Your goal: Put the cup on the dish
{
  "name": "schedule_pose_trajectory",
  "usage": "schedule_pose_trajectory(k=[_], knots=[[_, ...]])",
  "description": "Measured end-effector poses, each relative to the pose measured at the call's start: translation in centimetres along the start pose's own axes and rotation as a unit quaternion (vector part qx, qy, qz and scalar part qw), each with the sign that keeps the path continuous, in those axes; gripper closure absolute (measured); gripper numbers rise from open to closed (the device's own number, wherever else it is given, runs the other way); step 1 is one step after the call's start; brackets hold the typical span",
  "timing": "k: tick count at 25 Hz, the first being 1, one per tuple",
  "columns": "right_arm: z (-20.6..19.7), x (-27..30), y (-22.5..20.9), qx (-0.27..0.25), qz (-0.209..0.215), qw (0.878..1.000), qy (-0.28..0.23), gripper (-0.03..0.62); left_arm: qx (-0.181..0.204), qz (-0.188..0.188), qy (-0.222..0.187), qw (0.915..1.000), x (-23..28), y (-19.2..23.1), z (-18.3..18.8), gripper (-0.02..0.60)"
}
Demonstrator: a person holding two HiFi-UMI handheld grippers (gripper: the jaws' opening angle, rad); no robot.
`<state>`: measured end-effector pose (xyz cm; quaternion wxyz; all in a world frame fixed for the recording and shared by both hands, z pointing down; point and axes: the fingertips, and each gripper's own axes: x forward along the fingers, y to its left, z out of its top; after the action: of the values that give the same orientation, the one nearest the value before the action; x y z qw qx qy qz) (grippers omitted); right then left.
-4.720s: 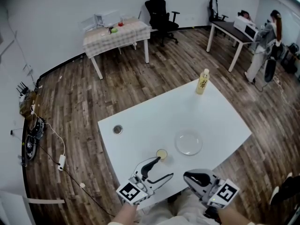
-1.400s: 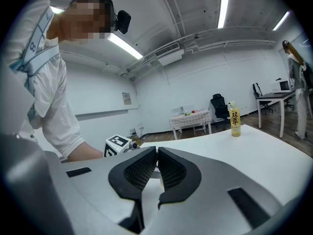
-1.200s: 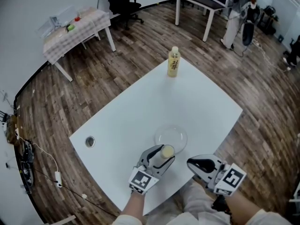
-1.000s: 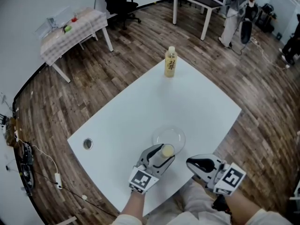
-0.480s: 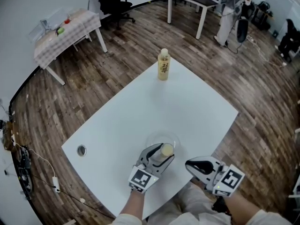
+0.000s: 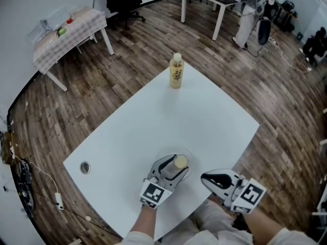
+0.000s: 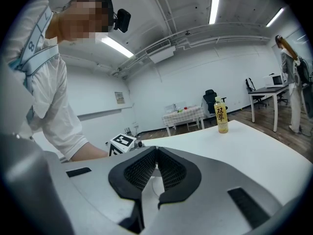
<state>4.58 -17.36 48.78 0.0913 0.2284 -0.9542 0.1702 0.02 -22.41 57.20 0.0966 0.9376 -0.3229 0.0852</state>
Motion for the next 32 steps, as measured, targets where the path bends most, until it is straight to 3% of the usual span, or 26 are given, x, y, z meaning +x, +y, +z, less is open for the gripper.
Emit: schedule_pose_trajectory(k=[18,32], knots=[[0.3,0.6,-2.1,0.001,0.0,1.0,0.01,0.56,0.001,0.005,0.007,1.0,1.0,1.1,-1.3,0.336],[0.1,0.2,-1.0,0.003,0.003,1.0,0.015,0.56,0.011,0.008,0.017,0.9998,0.1,0.7,-1.7,0.337]])
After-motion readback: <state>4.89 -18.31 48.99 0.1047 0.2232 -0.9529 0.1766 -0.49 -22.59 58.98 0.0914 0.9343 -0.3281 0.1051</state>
